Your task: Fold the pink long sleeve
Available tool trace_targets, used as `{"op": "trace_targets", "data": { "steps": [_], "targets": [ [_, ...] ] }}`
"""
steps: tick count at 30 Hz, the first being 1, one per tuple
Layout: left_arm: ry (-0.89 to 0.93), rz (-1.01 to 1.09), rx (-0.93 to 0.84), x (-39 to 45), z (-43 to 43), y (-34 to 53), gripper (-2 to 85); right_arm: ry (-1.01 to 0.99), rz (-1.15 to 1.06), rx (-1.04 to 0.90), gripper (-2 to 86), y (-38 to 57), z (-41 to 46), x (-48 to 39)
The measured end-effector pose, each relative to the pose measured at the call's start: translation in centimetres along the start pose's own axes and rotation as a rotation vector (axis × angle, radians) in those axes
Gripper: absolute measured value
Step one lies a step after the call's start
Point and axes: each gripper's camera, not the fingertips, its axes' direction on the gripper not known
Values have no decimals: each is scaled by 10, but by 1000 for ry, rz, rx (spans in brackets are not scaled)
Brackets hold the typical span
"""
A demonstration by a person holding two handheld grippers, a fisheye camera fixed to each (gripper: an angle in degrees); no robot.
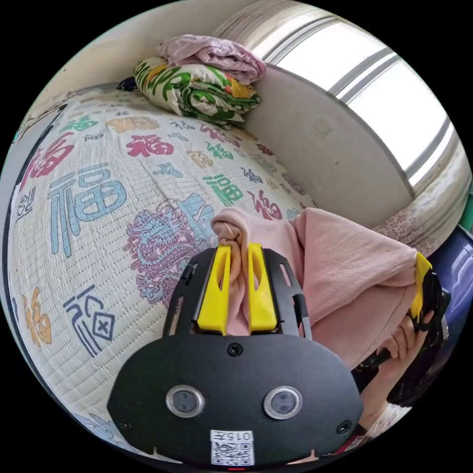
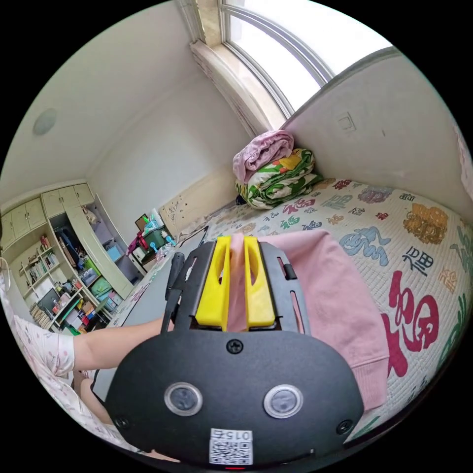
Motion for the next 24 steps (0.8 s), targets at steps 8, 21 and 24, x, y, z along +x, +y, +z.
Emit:
{"op": "trace_targets", "data": {
  "steps": [8,21,24],
  "targets": [
    [181,118,297,54,-259,152,46,-49,-142,169,53,-32,-199,-158],
    [-197,316,837,63,-848,631,49,-424,-64,111,47,-8,-361,-275],
    [-214,292,907,62,-941,741,50,-566,-57,86,47,15,-362,-309]
  ]
}}
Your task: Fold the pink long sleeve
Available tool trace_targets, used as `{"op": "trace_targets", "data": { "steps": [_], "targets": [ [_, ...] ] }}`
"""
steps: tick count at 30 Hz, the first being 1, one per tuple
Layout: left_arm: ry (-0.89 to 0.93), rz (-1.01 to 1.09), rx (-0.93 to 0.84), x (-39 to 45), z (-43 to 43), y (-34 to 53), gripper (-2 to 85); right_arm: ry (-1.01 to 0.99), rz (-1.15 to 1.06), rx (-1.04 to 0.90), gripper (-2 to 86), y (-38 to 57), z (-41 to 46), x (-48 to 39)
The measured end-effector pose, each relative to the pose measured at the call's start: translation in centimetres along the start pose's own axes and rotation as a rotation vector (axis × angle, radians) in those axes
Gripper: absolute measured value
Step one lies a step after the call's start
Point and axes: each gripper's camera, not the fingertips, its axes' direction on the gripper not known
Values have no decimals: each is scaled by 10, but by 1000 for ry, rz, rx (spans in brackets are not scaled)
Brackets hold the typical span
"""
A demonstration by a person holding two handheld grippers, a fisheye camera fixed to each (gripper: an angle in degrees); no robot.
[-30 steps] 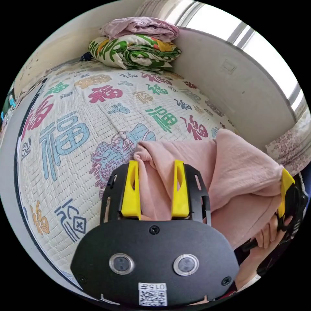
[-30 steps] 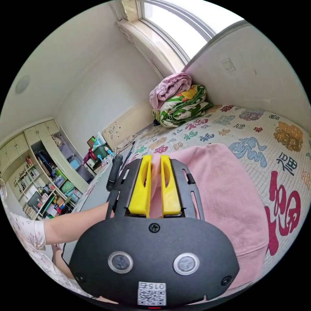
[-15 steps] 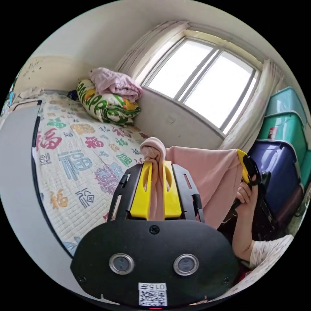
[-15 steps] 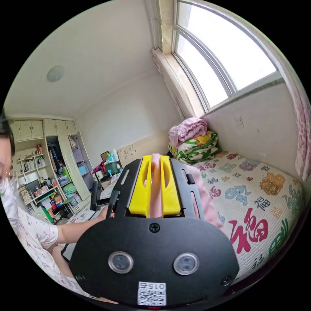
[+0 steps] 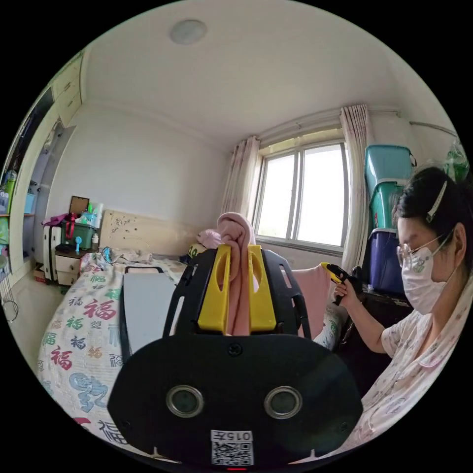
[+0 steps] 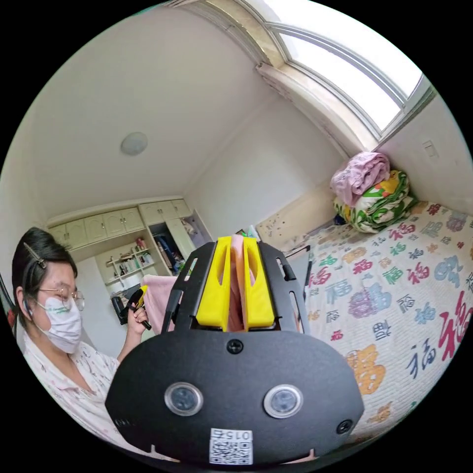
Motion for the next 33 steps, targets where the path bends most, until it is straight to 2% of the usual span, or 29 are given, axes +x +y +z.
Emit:
{"op": "trace_targets", "data": {
  "steps": [2,4,6,8,13,16,17,21,23,26,33],
  "targets": [
    [-48,-21,29,-5,-88,11,51,-71,-3,4,47,15,15,-25],
    [-78,-45,37,-12,-137,29,52,-106,2,3,47,24,30,-35],
    [-100,-95,30,-27,-171,54,52,-90,-11,-12,47,32,49,-37],
    [-149,-189,0,-58,-193,98,52,16,-28,-50,47,51,85,-24],
    [-379,-327,-147,-130,-170,214,60,269,40,-269,47,106,197,68],
    [-659,-330,-399,-177,-112,294,68,609,32,-463,10,163,273,136],
    [-710,-371,-473,-185,-103,323,69,635,83,-517,6,185,280,154],
    [-579,-309,-490,-153,-126,364,79,393,-2,-570,17,238,241,156],
    [-535,-292,-612,-134,-143,388,89,346,-18,-658,51,270,202,161],
    [-486,-370,-685,-121,-180,420,110,346,54,-683,78,296,143,179],
    [-545,-616,-645,-121,-282,480,151,523,253,-725,130,300,47,265]
  ]
}}
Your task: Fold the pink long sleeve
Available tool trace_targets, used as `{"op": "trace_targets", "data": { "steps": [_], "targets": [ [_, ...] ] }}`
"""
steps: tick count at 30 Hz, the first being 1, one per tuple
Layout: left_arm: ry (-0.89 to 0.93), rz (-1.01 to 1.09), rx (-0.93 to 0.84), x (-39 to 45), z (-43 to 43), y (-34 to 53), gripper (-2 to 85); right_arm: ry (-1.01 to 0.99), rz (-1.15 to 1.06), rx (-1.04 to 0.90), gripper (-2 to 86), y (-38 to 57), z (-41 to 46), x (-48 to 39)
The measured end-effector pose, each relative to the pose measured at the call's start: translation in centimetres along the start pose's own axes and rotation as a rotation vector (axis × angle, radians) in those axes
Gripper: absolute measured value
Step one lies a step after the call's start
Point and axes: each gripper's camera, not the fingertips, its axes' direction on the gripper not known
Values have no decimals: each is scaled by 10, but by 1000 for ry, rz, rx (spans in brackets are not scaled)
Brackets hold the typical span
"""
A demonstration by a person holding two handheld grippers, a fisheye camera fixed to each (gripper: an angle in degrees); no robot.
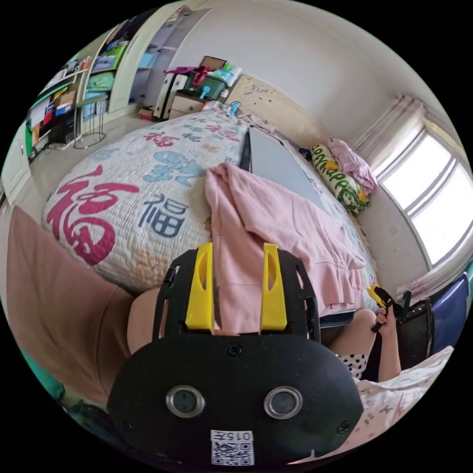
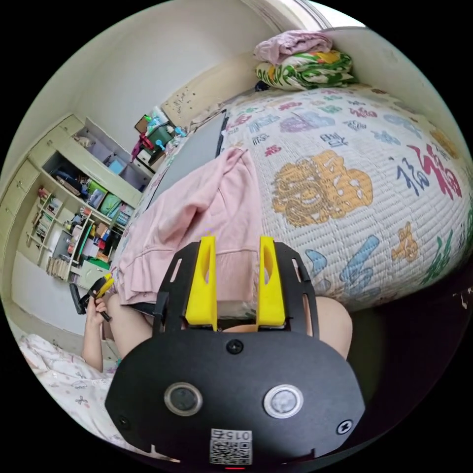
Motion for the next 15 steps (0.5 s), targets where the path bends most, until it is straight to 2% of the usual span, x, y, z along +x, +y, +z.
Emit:
{"op": "trace_targets", "data": {
  "steps": [3,7,10,11,15],
  "targets": [
    [-47,-52,-68,-22,11,15,174,-30,31,-84,136,-19,10,38],
    [54,-58,-139,-42,36,18,147,2,29,-216,133,-47,34,74],
    [121,-40,-207,-48,54,20,120,-23,88,-228,80,-61,31,114],
    [116,-38,-206,-50,55,23,111,-85,115,-249,65,-64,32,132],
    [122,-79,-172,-63,50,31,80,-120,100,-224,42,-65,21,165]
  ]
}}
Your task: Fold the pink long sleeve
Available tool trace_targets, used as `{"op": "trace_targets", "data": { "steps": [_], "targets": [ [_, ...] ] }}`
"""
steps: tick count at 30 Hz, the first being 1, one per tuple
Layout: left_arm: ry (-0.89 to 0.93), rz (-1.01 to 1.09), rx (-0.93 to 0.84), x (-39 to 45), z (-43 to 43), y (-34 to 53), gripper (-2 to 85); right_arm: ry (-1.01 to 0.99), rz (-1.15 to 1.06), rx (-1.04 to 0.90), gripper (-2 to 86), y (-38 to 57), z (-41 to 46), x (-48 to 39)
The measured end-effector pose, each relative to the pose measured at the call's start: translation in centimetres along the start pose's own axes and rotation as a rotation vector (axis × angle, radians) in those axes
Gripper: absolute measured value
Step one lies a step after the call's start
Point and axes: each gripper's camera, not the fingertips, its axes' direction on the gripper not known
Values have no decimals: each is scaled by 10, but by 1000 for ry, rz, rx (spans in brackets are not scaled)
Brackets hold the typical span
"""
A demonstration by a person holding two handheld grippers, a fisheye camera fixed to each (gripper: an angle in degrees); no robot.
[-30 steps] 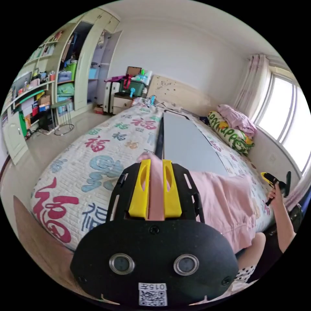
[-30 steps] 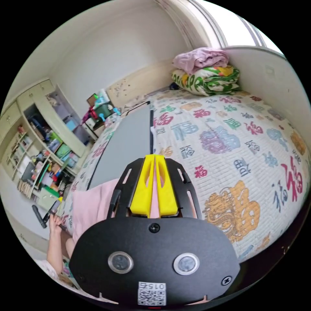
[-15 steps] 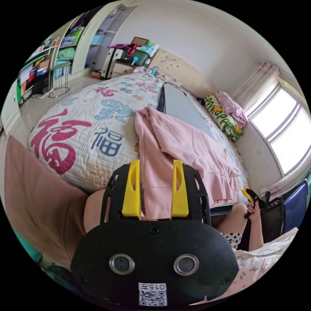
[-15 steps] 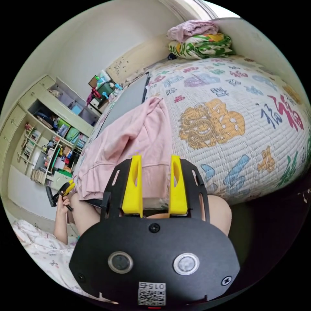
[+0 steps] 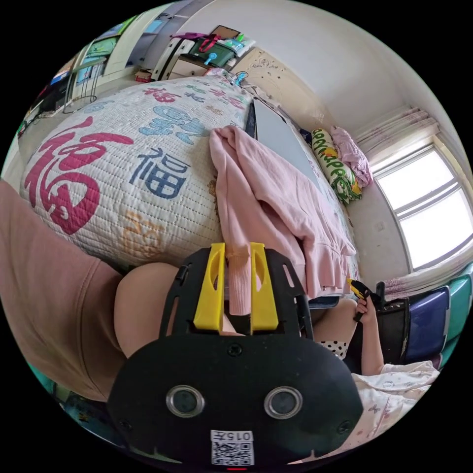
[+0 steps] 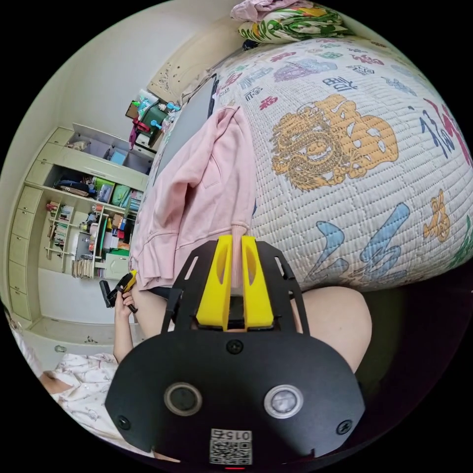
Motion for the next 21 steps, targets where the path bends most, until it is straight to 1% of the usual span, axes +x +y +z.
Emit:
{"op": "trace_targets", "data": {
  "steps": [8,13,17,21],
  "targets": [
    [109,-47,1,-20,2,10,67,18,-16,41,34,4,-18,70],
    [101,-12,4,-1,3,9,37,11,-11,47,25,5,-15,114],
    [78,35,65,25,-9,12,14,16,-18,60,18,14,-13,152],
    [84,30,131,36,-39,15,10,32,-30,67,17,39,-17,180]
  ]
}}
